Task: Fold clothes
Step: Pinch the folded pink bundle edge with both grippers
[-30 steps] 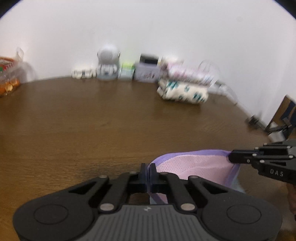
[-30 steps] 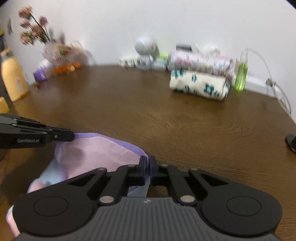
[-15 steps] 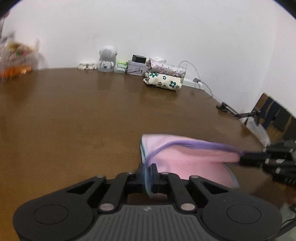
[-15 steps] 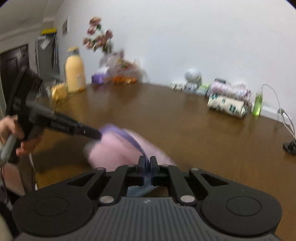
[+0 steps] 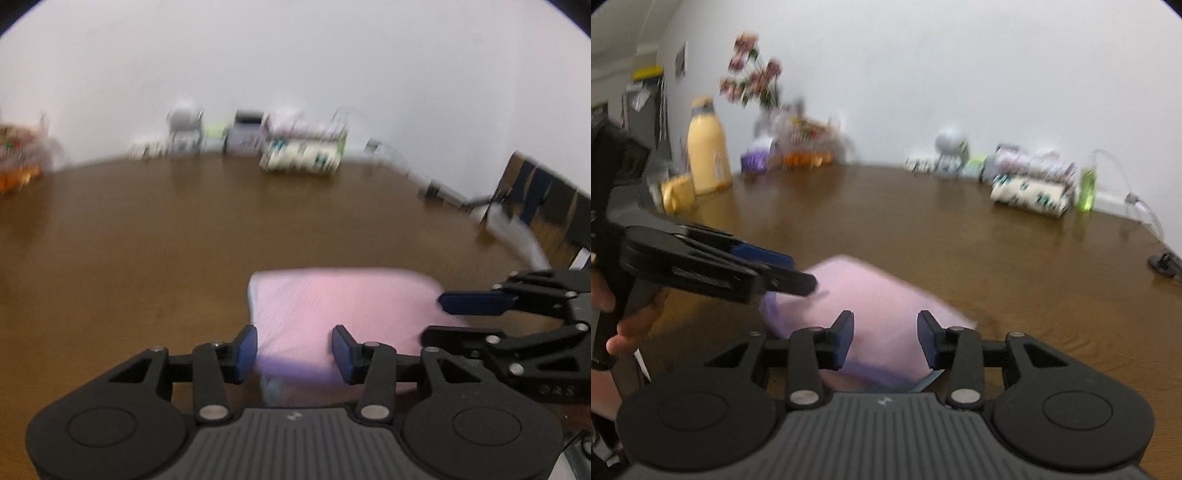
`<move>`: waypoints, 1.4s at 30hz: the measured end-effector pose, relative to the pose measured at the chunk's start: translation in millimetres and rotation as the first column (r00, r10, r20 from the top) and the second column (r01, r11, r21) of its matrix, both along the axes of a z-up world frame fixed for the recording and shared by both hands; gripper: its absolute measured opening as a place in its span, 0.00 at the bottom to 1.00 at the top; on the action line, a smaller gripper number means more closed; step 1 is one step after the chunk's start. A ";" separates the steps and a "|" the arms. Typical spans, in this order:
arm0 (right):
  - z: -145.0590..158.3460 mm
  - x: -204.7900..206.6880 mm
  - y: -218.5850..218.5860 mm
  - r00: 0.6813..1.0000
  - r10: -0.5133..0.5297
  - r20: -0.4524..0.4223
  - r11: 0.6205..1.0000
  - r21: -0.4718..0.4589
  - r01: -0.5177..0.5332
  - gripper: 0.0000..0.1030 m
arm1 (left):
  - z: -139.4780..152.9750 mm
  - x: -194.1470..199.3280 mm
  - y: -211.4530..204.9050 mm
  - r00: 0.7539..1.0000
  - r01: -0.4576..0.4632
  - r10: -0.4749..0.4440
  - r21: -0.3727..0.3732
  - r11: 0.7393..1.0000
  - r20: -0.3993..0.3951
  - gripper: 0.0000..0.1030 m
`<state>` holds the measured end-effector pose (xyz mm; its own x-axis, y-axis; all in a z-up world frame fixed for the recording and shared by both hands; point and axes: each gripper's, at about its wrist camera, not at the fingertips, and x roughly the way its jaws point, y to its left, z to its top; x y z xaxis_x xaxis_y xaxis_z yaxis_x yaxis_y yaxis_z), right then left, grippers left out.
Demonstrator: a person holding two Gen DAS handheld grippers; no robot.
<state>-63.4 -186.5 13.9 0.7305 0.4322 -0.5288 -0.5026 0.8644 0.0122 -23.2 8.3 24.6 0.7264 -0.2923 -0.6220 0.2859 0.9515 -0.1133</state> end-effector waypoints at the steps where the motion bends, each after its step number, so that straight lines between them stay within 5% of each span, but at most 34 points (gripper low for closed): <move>1: -5.6 -1.0 3.3 1.000 0.008 -0.008 1.000 -0.030 -0.008 0.39 | -3.3 -1.8 1.5 1.000 -0.003 0.002 -0.022 1.000 -0.007 0.41; 7: -13.0 -2.4 -18.1 0.994 -0.040 -0.100 0.999 0.013 0.041 0.50 | 3.6 -11.7 0.2 0.998 0.059 -0.059 0.006 0.998 -0.016 0.45; 11: 5.3 -0.4 -21.9 0.996 -0.060 -0.070 0.998 0.011 0.061 0.55 | 14.6 -6.0 12.0 0.997 0.082 -0.082 -0.032 0.996 -0.006 0.62; 15: 3.1 13.4 -17.6 0.995 -0.025 -0.098 0.998 0.052 0.031 0.58 | 11.8 5.5 18.2 0.997 0.065 -0.068 -0.074 0.995 -0.038 0.64; 22: -13.5 12.7 -9.9 0.993 -0.033 -0.116 0.998 0.047 0.039 0.59 | -2.0 3.3 18.1 0.997 0.031 -0.033 -0.031 0.999 -0.074 0.64; 26: -1.0 14.4 -21.5 0.990 -0.083 -0.113 0.991 0.091 0.094 0.67 | 7.7 4.9 23.7 0.997 -0.010 0.003 -0.085 0.996 -0.081 0.65; 33: -6.2 32.1 -11.1 0.973 -0.177 -0.148 0.972 0.127 0.196 0.63 | 11.0 3.9 5.0 0.999 0.002 -0.007 -0.083 0.997 -0.052 0.65; 37: -0.7 25.8 -6.1 0.968 -0.234 -0.092 0.963 0.112 0.244 0.61 | 19.6 0.8 -3.9 1.000 -0.002 0.002 -0.051 0.999 -0.014 0.65; 42: 0.9 21.2 3.6 0.979 -0.191 -0.071 0.978 0.075 0.196 0.60 | 14.2 1.5 -9.5 0.999 0.018 -0.019 -0.025 1.000 -0.029 0.63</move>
<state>-42.2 -182.8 14.8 0.7707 0.3294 -0.5454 -0.3217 0.9401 0.1131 -21.7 -1.2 38.8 0.7022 -0.3212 -0.6355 0.2999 0.9429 -0.1451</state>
